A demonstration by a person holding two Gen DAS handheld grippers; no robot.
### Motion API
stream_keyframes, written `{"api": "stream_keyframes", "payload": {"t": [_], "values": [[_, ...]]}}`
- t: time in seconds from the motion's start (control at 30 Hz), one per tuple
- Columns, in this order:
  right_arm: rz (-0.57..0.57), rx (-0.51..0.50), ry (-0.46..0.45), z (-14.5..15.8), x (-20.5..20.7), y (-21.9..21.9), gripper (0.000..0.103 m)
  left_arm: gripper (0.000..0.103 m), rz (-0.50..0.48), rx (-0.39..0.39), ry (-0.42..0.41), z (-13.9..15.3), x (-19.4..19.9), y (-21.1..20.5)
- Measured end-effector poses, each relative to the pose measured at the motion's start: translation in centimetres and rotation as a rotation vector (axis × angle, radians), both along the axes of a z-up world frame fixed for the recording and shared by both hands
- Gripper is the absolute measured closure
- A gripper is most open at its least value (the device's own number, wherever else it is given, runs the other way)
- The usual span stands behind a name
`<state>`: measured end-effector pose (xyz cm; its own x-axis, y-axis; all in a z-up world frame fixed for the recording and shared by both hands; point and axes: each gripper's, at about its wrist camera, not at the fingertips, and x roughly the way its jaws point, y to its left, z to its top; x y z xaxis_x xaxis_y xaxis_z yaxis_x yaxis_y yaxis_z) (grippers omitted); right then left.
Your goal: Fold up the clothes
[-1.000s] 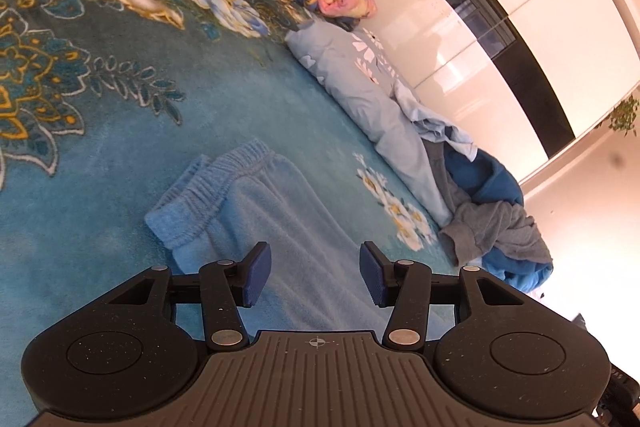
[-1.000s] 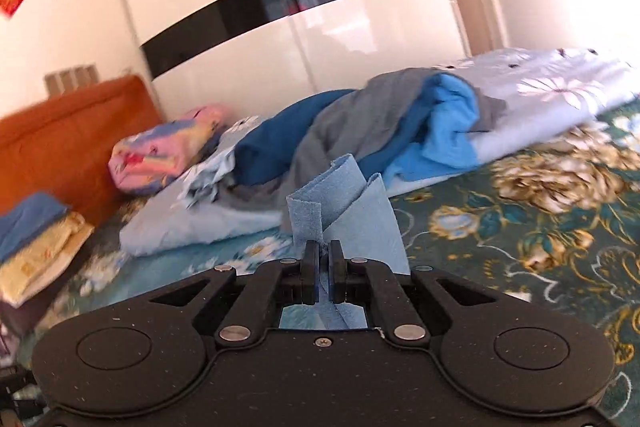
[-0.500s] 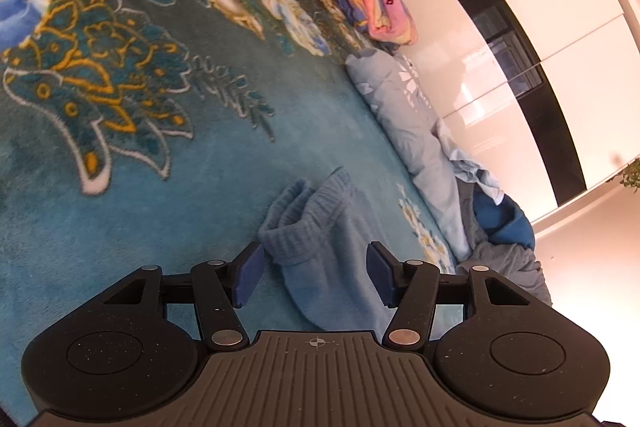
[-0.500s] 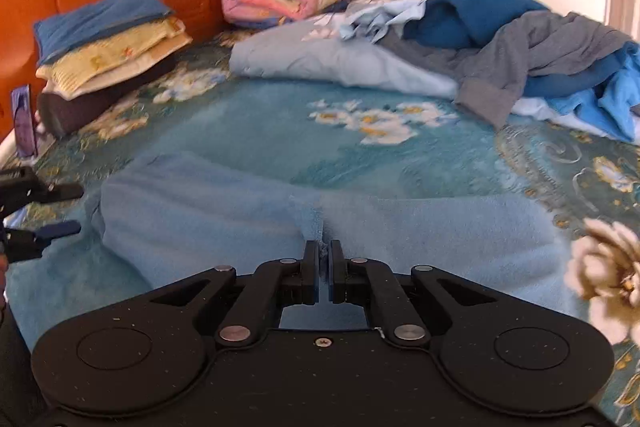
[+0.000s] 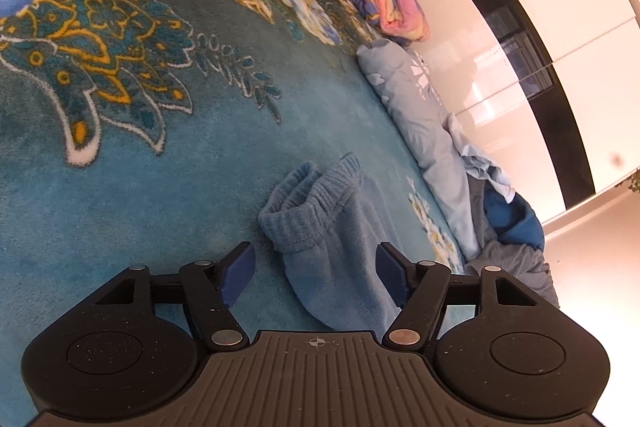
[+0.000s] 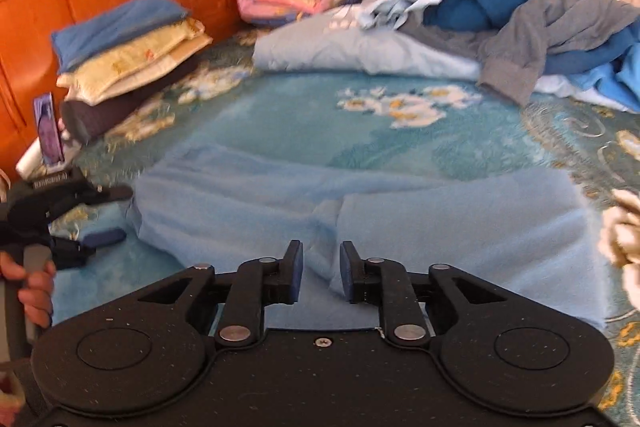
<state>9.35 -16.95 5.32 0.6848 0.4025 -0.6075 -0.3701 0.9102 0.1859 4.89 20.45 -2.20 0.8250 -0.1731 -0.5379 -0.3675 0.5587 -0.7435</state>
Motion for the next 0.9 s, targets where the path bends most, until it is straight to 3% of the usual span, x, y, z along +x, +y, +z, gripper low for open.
{"api": "stream_keyframes", "payload": {"t": [0.17, 0.3, 0.33, 0.37, 0.4, 0.47, 0.6, 0.73, 0.9], "values": [[-0.118, 0.066, -0.018, 0.5, -0.6, -4.4, 0.079, 0.037, 0.094, -0.025, -0.039, -0.8, 0.9, -0.1], [-0.235, 0.120, -0.003, -0.2, -1.4, -8.5, 0.079, 0.038, 0.115, -0.009, -0.073, -0.9, 1.8, -0.7], [-0.262, 0.139, -0.003, -0.3, -1.7, -9.5, 0.079, 0.043, 0.122, 0.001, -0.073, -0.8, 2.0, -0.9], [-0.288, 0.156, -0.004, -0.3, -2.0, -10.5, 0.078, 0.058, 0.128, 0.012, -0.066, -0.8, 2.2, -1.0], [-0.310, 0.170, -0.005, -0.5, -2.2, -11.3, 0.078, 0.065, 0.134, 0.022, -0.047, -0.8, 2.4, -1.1], [-0.347, 0.193, -0.013, -0.7, -2.7, -13.0, 0.078, 0.072, 0.140, 0.037, -0.023, -0.6, 2.5, -1.3], [-0.412, 0.251, -0.028, -1.3, -3.6, -16.2, 0.078, 0.081, 0.097, 0.185, -0.050, 2.4, 2.6, -3.1], [-0.470, 0.312, -0.026, -2.5, -4.1, -18.9, 0.075, 0.082, -0.020, 0.373, -0.166, 7.6, 2.9, -7.0], [-0.508, 0.377, -0.015, -4.1, -4.7, -20.9, 0.075, 0.082, -0.250, 0.516, -0.337, 12.5, 4.0, -15.7]]}}
